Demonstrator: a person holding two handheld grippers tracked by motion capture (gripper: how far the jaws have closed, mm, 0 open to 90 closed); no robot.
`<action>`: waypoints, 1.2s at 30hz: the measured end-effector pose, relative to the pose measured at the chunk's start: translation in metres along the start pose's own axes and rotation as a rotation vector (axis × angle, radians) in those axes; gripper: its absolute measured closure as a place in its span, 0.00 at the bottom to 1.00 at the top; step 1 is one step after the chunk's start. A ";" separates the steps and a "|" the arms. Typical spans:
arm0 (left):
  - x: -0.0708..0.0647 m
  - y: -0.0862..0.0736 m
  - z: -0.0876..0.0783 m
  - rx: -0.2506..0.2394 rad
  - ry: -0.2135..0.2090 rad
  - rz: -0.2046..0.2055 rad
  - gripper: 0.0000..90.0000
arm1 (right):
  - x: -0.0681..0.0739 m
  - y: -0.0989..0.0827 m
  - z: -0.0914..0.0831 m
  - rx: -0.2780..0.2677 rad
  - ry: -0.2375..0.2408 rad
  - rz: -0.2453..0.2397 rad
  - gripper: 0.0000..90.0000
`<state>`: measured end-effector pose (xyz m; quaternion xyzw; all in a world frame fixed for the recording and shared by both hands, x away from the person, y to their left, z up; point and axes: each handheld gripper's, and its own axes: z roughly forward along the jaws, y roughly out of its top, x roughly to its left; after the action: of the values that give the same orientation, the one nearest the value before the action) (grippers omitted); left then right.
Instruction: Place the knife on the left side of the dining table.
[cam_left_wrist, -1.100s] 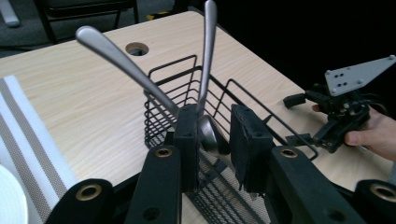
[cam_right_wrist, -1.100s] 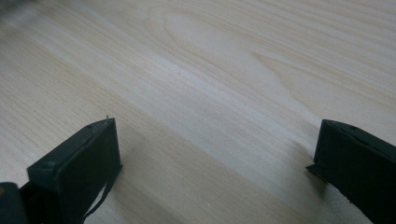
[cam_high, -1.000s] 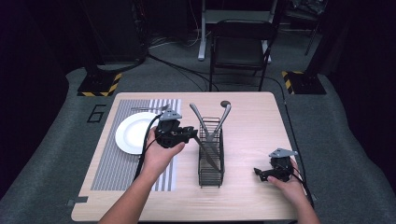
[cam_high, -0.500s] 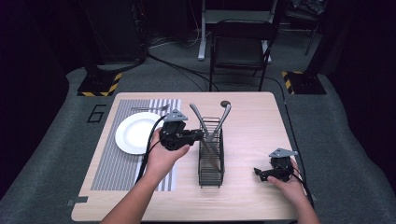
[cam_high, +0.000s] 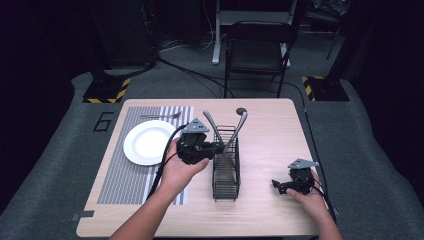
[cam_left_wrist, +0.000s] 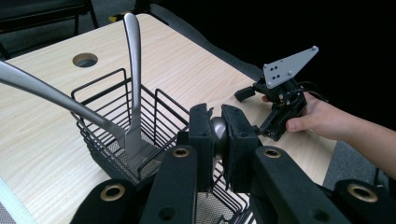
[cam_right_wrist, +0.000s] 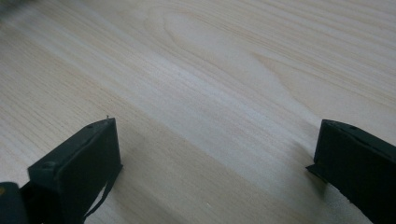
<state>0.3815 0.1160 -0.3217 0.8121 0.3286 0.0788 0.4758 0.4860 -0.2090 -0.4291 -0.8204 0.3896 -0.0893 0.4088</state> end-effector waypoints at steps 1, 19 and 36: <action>-0.001 0.002 0.000 0.009 -0.001 0.006 0.93 | 0.000 0.000 0.000 0.000 0.000 0.001 0.00; -0.013 0.015 -0.020 -0.024 0.021 0.026 0.93 | 0.000 0.000 0.000 0.000 0.000 0.000 0.00; -0.018 0.030 -0.056 -0.090 0.043 0.008 0.93 | 0.000 0.000 0.000 0.000 0.000 0.000 0.00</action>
<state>0.3572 0.1355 -0.2643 0.7894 0.3315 0.1128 0.5042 0.4860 -0.2090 -0.4291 -0.8204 0.3897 -0.0891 0.4089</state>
